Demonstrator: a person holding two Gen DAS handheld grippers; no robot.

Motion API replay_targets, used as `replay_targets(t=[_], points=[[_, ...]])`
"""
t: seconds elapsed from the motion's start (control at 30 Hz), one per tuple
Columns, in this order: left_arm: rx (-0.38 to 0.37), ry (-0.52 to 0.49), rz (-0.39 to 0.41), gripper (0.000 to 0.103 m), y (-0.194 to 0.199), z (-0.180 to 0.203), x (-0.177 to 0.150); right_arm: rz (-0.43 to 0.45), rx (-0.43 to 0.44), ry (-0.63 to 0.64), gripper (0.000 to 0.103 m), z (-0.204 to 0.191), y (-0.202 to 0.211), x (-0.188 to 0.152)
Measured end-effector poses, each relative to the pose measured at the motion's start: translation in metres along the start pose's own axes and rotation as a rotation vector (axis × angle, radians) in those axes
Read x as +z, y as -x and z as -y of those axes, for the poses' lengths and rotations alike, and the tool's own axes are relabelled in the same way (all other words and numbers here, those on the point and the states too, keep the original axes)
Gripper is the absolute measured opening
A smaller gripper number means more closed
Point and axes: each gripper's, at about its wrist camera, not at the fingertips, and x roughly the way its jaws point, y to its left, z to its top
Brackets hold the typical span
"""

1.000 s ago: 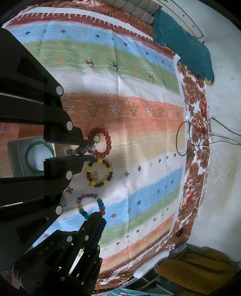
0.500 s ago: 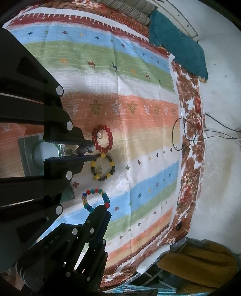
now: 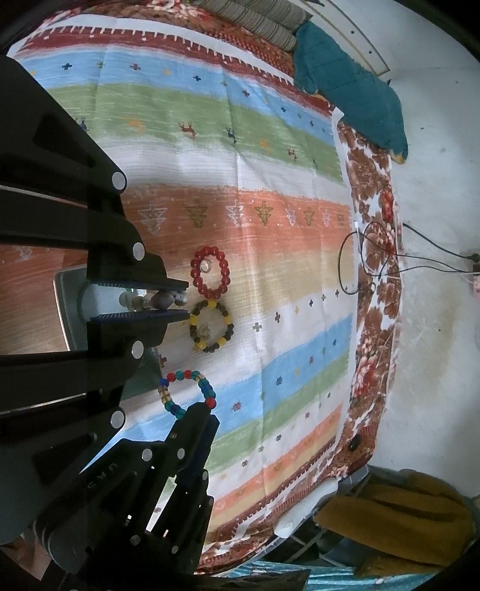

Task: Organize jewelry
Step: 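Carry both bracelets back over the tin and open both tools to release them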

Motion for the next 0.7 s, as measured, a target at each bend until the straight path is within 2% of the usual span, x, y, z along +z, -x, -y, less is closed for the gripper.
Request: replay_targets(t=[0.4, 0.7], points=[[-0.022, -0.036, 0.034, 0.010, 0.022, 0.010, -0.020, 0.017, 0.015, 0.006, 0.010, -0.005, 0.014, -0.015], [-0.029, -0.046, 0.042, 0.010, 0.027, 0.011, -0.022, 0.018, 0.026, 0.015, 0.010, -0.009, 0.020, -0.022]])
